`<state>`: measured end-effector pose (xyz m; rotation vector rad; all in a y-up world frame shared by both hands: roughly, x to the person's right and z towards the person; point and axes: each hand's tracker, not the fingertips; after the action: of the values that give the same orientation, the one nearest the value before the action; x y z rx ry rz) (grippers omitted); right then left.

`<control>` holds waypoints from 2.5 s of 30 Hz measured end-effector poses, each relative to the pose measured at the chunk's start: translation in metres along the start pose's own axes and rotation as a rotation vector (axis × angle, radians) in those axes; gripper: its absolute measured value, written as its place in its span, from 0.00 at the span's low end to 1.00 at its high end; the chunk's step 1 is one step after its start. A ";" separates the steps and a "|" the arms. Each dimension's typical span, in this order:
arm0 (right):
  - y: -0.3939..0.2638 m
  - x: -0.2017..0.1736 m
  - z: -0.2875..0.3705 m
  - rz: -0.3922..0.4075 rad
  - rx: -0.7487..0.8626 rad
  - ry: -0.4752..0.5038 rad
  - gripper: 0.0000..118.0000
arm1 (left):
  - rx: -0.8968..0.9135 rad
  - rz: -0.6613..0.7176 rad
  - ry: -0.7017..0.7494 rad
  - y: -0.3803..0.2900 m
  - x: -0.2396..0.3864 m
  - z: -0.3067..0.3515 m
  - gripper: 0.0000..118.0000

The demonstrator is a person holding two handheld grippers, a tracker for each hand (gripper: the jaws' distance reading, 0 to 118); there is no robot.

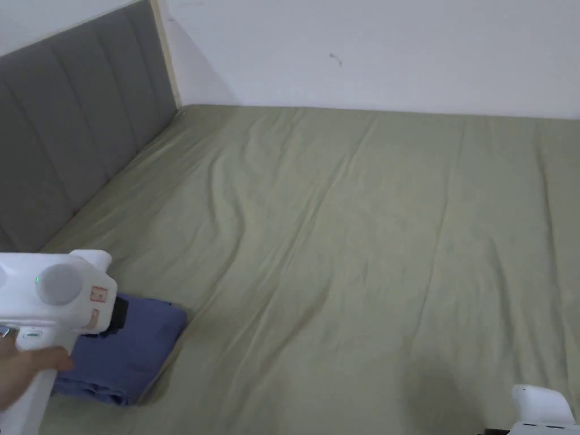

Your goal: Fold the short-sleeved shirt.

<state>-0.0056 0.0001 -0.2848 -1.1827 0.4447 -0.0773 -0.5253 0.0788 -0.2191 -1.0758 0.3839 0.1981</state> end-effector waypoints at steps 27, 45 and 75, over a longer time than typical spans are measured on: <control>0.027 -0.021 0.152 0.168 0.717 -0.229 0.00 | 0.789 -0.063 -0.012 -0.076 0.227 0.172 0.00; 0.037 -0.050 0.202 0.226 0.956 -0.323 0.00 | 0.897 -0.112 -0.058 -0.077 0.257 0.208 0.00; 0.033 -0.049 0.218 0.174 1.060 -0.425 0.96 | 0.926 -0.104 -0.135 -0.074 0.253 0.213 0.92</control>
<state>0.0260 0.2175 -0.2340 -0.0982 0.0789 0.0858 -0.2235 0.2260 -0.1709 -0.1662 0.2482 -0.0128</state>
